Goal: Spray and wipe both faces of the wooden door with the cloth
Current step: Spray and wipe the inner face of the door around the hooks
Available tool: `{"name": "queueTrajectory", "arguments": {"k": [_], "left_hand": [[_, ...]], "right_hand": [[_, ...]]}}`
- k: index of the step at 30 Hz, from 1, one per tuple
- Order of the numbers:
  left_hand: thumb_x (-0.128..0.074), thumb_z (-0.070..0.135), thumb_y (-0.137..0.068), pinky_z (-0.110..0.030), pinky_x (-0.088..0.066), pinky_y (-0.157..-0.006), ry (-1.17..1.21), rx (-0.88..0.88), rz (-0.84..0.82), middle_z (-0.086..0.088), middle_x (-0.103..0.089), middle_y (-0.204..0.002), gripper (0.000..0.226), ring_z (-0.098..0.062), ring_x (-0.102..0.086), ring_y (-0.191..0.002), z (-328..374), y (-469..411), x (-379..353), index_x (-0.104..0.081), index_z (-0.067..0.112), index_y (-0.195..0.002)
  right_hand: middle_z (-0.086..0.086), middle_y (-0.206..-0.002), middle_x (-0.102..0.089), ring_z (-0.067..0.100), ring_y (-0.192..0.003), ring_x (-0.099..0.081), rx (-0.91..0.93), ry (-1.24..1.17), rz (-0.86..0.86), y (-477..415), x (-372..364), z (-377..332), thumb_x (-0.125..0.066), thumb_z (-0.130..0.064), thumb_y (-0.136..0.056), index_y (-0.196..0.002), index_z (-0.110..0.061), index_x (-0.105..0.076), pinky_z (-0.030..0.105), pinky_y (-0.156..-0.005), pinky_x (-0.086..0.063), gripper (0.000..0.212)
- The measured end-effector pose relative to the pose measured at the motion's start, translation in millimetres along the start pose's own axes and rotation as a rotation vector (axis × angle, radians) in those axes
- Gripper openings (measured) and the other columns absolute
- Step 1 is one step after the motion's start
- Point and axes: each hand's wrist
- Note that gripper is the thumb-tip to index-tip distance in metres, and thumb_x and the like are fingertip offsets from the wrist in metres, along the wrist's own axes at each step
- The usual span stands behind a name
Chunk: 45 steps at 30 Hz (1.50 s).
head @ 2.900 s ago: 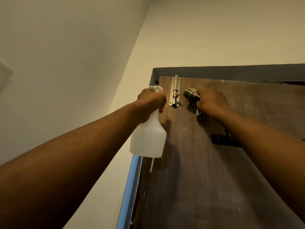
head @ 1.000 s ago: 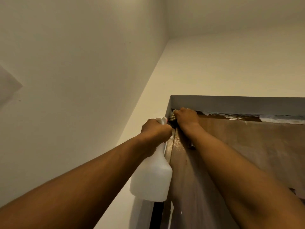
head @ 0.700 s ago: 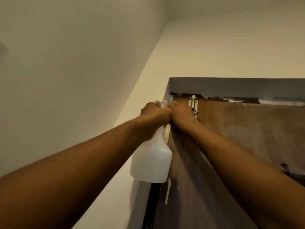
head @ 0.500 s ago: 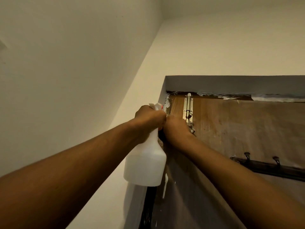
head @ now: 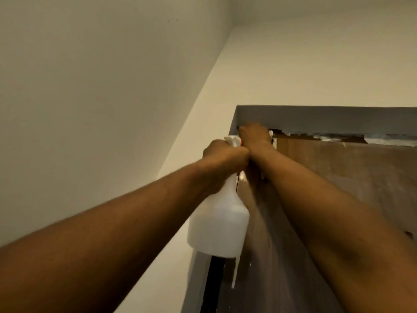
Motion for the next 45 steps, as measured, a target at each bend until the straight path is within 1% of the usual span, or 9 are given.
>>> {"name": "queueTrajectory", "arguments": {"k": [5,10,15,19,23,29,33,39,45], "left_hand": [[-0.058,0.007,-0.068,-0.036,-0.058,-0.070,-0.001,0.019,-0.046,-0.020,-0.066,-0.092,0.032,-0.030,-0.065,-0.080,-3.1,15.5,-1.5,-0.063,0.002,-0.100],[-0.053,0.004,-0.069,-0.030,-0.051,-0.062,-0.081,0.058,-0.084,-0.023,-0.064,-0.096,0.035,-0.027,-0.060,-0.075,-2.7,38.6,-6.8,-0.062,-0.001,-0.102],[-0.053,-0.001,-0.070,-0.027,-0.048,-0.055,-0.013,0.137,-0.193,-0.016,-0.059,-0.084,0.034,-0.024,-0.057,-0.071,7.4,57.1,-18.2,-0.059,-0.002,-0.104],[-0.054,-0.002,-0.068,-0.034,-0.052,-0.068,0.023,0.128,-0.190,-0.021,-0.061,-0.099,0.026,-0.032,-0.061,-0.089,7.5,63.7,-29.6,-0.054,0.008,-0.093],[-0.056,-0.001,-0.073,-0.033,-0.052,-0.065,0.047,0.104,-0.233,-0.020,-0.060,-0.106,0.038,-0.031,-0.062,-0.095,4.5,62.2,-37.4,-0.048,0.013,-0.107],[-0.057,-0.001,-0.072,-0.037,-0.055,-0.075,0.030,0.098,-0.220,-0.020,-0.059,-0.106,0.029,-0.032,-0.061,-0.098,0.4,46.9,-44.3,-0.050,0.015,-0.095],[-0.059,0.001,-0.073,-0.035,-0.053,-0.073,-0.028,0.068,-0.174,-0.015,-0.055,-0.097,0.041,-0.031,-0.060,-0.097,10.4,28.9,-51.8,-0.047,0.009,-0.111],[-0.055,-0.002,-0.073,-0.020,-0.042,-0.039,-0.003,0.036,-0.143,-0.011,-0.053,-0.081,0.023,-0.020,-0.053,-0.066,25.8,24.8,-62.6,-0.054,0.007,-0.094],[-0.056,0.002,-0.071,-0.033,-0.054,-0.062,0.033,0.042,-0.164,-0.018,-0.059,-0.092,0.027,-0.026,-0.059,-0.076,21.1,20.8,-74.8,-0.055,0.007,-0.098]], "right_hand": [[0.021,-0.119,-0.063,0.035,-0.110,-0.059,-0.067,-0.504,-0.025,83.9,-0.1,-13.0,-0.053,-0.006,-0.097,-0.116,0.004,-0.062,0.040,-0.095,-0.048,0.023],[0.012,-0.103,-0.064,0.021,-0.090,-0.057,-0.114,-0.744,-0.075,145.9,-10.5,-19.0,-0.051,-0.009,-0.098,-0.105,-0.003,-0.064,0.024,-0.076,-0.037,0.016],[0.005,-0.090,-0.061,0.018,-0.083,-0.057,-0.030,-0.608,-0.128,172.4,-14.5,13.3,-0.058,-0.018,-0.097,-0.104,-0.005,-0.065,0.032,-0.079,-0.048,0.017],[0.006,-0.110,-0.068,0.019,-0.095,-0.065,0.184,-0.238,-0.123,188.7,-19.9,54.7,-0.060,-0.037,-0.095,-0.121,-0.018,-0.064,0.034,-0.088,-0.055,0.033],[0.007,-0.122,-0.063,0.021,-0.103,-0.064,0.144,-0.089,-0.049,181.1,-18.2,102.6,-0.054,-0.051,-0.095,-0.135,-0.021,-0.053,0.037,-0.087,-0.055,0.050],[0.010,-0.120,-0.062,0.027,-0.104,-0.063,0.031,0.095,0.075,88.9,-23.9,115.3,-0.051,-0.022,-0.101,-0.138,-0.020,-0.050,0.037,-0.082,-0.053,0.037],[0.012,-0.120,-0.062,0.031,-0.108,-0.062,0.020,0.151,0.044,33.2,-17.6,121.2,-0.050,-0.015,-0.101,-0.138,-0.022,-0.051,0.040,-0.087,-0.052,0.038],[0.006,-0.122,-0.064,0.024,-0.109,-0.061,0.077,-0.031,0.109,76.7,-31.2,117.4,-0.051,-0.027,-0.100,-0.130,-0.025,-0.057,0.037,-0.090,-0.052,0.030],[0.000,-0.143,-0.053,0.019,-0.127,-0.053,0.200,-0.068,0.038,177.9,-15.9,142.0,-0.056,-0.045,-0.095,-0.144,-0.028,-0.046,0.036,-0.106,-0.043,0.053]]}}
Point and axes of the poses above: each hand's wrist, its own y-axis away from the middle knuckle, its own x-axis out of the back of the hand, z = x × y
